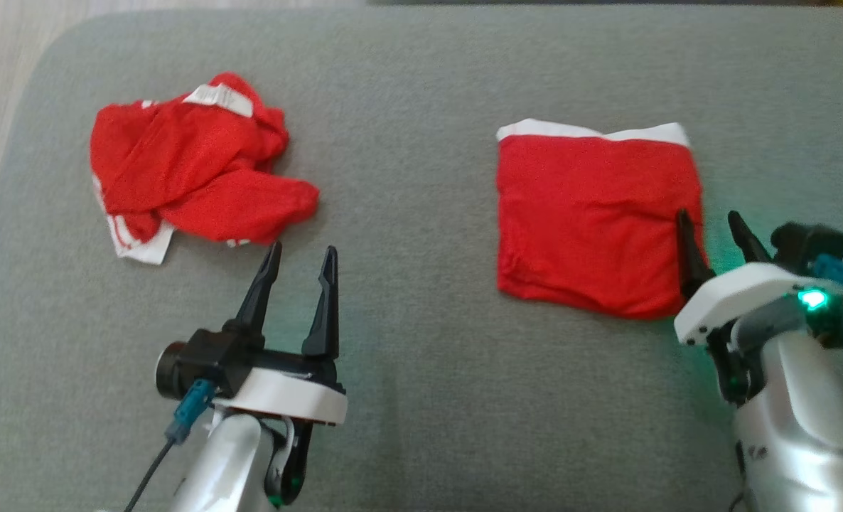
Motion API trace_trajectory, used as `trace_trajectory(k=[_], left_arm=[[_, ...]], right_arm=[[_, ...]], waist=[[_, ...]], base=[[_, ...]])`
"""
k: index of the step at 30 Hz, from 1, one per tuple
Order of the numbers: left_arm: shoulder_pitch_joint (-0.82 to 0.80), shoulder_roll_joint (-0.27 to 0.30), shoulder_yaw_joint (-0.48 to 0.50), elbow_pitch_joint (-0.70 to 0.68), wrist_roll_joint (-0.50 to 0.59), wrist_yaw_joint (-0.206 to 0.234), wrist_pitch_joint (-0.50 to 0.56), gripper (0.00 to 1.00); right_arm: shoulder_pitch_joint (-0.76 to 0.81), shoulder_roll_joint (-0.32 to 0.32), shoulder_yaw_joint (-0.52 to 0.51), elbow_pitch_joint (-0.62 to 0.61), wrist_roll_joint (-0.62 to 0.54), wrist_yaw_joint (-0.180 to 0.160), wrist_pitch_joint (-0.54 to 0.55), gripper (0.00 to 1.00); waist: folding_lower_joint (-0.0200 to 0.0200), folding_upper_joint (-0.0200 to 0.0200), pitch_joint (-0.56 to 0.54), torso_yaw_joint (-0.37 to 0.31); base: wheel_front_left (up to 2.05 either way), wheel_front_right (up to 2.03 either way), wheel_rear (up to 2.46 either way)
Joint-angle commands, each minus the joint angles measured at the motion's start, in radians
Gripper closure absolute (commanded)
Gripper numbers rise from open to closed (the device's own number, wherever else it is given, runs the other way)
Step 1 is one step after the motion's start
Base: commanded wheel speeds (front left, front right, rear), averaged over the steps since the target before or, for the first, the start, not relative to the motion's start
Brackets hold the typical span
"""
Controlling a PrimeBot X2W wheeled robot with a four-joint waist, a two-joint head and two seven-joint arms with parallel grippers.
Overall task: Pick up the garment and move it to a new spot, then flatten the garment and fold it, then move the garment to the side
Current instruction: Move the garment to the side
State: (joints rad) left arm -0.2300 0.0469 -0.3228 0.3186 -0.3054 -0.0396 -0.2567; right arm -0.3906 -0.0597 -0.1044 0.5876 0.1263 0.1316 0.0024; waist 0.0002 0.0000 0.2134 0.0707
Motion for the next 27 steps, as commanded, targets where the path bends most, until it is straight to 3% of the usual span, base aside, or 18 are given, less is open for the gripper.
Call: trace_trajectory(k=[1, 7, 14, 15, 16, 27], left_arm=[[-0.039, 0.003, 0.023, -0.029, -0.008, 0.007, -0.005, 0.0], [-0.049, 0.003, 0.004, -0.034, -0.019, 0.017, -0.005, 0.0], [-0.074, 0.003, 0.006, -0.046, -0.022, 0.024, -0.005, 0.0], [-0.076, 0.003, 0.008, -0.046, -0.022, 0.024, -0.005, 0.0], [-0.078, 0.003, 0.01, -0.045, -0.022, 0.025, -0.005, 0.0], [-0.055, 0.003, 0.037, -0.031, -0.016, 0.022, -0.005, 0.0]], right_arm=[[-0.053, -0.014, 0.028, -0.013, 0.017, -0.001, 0.009, 0.0], [-0.111, -0.041, 0.073, 0.093, 0.093, -0.001, 0.089, 0.0], [-0.146, -0.104, 0.197, 0.156, 0.22, -0.001, 0.188, 0.0], [-0.15, -0.115, 0.212, 0.159, 0.23, -0.001, 0.192, 0.29], [-0.155, -0.125, 0.23, 0.159, 0.237, -0.001, 0.191, 1.0], [-0.164, -0.223, 0.351, 0.115, 0.233, -0.001, 0.059, 1.0]], waist=[[-0.0002, 0.0, 0.03, 0.029], [-0.0002, 0.0, 0.059, 0.05], [-0.0002, 0.0, 0.087, 0.05], [-0.0002, 0.0, 0.087, 0.048], [-0.0002, 0.0, 0.086, 0.045], [-0.0002, 0.0, 0.001, -0.021]], base=[[0.0, 0.0, 0.0], [0.0, 0.0, 0.0], [0.0, 0.0, 0.0], [0.0, 0.0, 0.0], [0.0, 0.0, 0.0], [0.0, 0.0, 0.0]])
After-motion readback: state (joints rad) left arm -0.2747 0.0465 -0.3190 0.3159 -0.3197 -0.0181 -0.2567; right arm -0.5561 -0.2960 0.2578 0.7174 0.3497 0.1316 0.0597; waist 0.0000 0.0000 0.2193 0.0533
